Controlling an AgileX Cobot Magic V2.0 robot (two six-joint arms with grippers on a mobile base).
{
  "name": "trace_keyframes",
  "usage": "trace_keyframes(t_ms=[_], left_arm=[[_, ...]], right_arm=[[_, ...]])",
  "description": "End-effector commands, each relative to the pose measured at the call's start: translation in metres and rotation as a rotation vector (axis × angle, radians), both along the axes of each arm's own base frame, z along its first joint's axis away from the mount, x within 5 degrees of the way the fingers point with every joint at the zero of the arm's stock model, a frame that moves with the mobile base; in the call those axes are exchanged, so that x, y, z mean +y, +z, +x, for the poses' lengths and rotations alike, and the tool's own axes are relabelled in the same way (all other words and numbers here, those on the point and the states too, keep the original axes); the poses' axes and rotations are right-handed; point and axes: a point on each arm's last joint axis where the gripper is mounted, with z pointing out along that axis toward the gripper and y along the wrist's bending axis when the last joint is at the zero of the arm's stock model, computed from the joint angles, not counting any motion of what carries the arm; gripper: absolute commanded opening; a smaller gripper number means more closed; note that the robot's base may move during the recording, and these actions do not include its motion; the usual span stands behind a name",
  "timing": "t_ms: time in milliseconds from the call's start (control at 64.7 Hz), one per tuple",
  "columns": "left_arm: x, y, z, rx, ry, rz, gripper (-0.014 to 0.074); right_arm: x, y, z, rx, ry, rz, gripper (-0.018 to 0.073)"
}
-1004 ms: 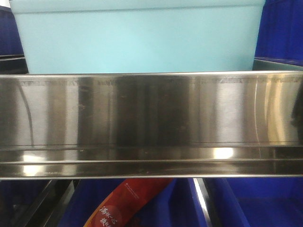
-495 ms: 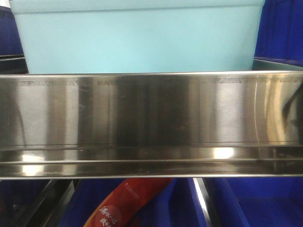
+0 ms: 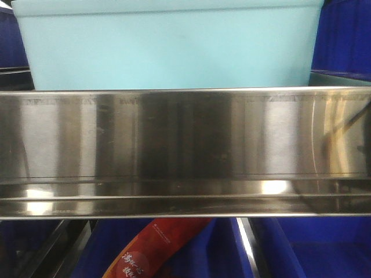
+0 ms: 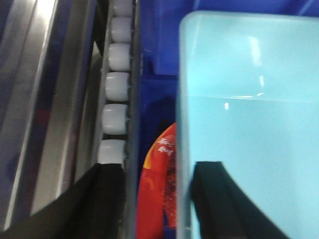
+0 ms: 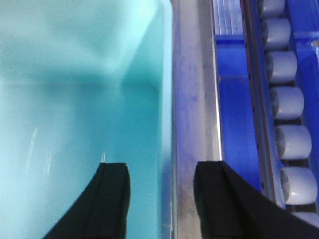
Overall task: Fetch blue bin and place on conveyor start
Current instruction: 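Close both grippers on opposite rims of the light-teal bin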
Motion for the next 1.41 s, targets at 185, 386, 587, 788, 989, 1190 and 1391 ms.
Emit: trace_keyframes(t_ms=[185, 386, 587, 788, 989, 1190, 1391], left_arm=[[-0.002, 0.003, -0.002, -0.002, -0.004, 0.005, 0.0266], [-0.012, 0.003, -0.005, 0.010, -0.029, 0.001, 0.0266], [-0.019, -0.003, -0.005, 0.032, -0.018, 0.001, 0.0266], [-0.018, -0.007, -0.004, 0.049, -0.013, 0.007, 0.0266], [-0.013, -0.008, -0.002, 0.048, 0.000, 0.011, 0.0266], [-0.011, -0.012, -0.001, 0.066, 0.006, 0.018, 0.0266], [-0.011, -0.016, -0.002, 0.076, 0.006, 0.021, 0.0266]], right_arm=[[0.000, 0.004, 0.001, -0.027, 0.008, -0.005, 0.0213], [0.000, 0.003, 0.001, -0.017, 0.008, -0.007, 0.0213], [-0.001, 0.001, -0.002, 0.017, 0.004, -0.017, 0.0213], [0.001, 0.000, -0.004, 0.033, 0.008, -0.021, 0.0213], [0.001, -0.003, -0.003, 0.034, 0.008, -0.021, 0.0213], [0.002, -0.002, -0.001, 0.009, 0.009, -0.013, 0.0213], [0.002, -0.003, -0.001, 0.011, 0.009, -0.013, 0.0213]])
